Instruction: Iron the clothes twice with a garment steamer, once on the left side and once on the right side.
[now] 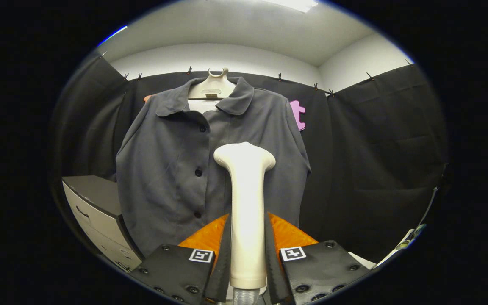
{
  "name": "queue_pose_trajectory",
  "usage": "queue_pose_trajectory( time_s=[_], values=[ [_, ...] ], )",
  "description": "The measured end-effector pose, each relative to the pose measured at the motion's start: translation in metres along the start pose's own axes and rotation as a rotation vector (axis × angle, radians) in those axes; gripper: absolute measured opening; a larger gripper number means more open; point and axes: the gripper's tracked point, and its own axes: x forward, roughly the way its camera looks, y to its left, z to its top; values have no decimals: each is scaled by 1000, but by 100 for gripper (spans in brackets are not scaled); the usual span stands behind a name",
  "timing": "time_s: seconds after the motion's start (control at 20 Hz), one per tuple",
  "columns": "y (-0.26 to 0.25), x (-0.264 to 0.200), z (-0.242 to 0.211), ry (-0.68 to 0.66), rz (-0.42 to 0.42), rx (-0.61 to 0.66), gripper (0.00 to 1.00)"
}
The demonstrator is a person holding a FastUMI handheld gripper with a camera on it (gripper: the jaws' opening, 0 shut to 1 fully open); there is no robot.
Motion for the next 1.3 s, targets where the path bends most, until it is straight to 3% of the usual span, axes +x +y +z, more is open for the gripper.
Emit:
queue_pose_trajectory(
  time_s=[1.3],
  values=[
    [-7, -43, -165, 321, -41, 34, 44]
  ],
)
